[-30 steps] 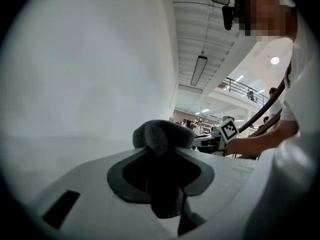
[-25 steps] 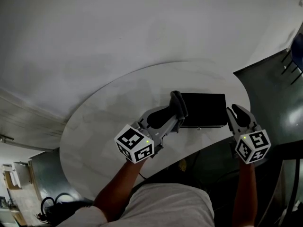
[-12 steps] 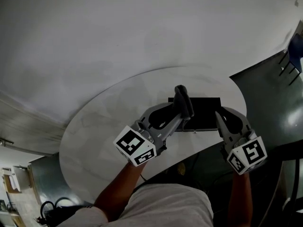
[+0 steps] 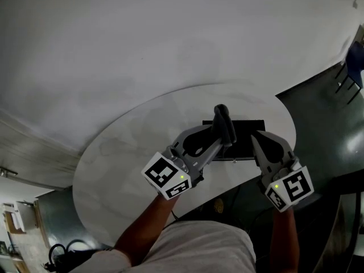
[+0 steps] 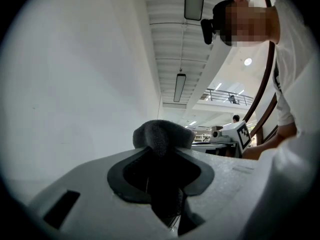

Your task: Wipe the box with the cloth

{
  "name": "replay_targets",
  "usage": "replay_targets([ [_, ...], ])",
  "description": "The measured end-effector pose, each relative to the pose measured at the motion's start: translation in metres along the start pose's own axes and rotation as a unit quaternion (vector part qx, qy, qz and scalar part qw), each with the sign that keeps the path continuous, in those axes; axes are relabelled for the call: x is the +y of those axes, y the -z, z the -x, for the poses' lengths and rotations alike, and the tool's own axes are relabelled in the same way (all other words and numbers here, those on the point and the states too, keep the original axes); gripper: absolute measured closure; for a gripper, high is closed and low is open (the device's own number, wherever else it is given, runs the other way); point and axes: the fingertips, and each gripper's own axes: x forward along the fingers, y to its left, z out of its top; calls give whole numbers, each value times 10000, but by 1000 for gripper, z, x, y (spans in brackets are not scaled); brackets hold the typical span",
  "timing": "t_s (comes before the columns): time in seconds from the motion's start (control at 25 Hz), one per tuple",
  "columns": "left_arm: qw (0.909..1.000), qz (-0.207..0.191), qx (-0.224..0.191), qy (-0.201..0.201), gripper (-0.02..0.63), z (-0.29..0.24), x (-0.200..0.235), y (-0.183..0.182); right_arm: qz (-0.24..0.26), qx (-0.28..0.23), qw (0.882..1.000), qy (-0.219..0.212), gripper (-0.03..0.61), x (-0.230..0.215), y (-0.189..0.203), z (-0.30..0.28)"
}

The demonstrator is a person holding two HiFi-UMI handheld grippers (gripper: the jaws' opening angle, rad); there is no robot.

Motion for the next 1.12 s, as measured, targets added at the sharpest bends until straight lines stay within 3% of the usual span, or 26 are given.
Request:
replay_targets([
  [1.12, 9998, 23, -87, 163, 506, -1, 3, 5, 22, -21, 9999, 144, 566, 14, 3, -13],
])
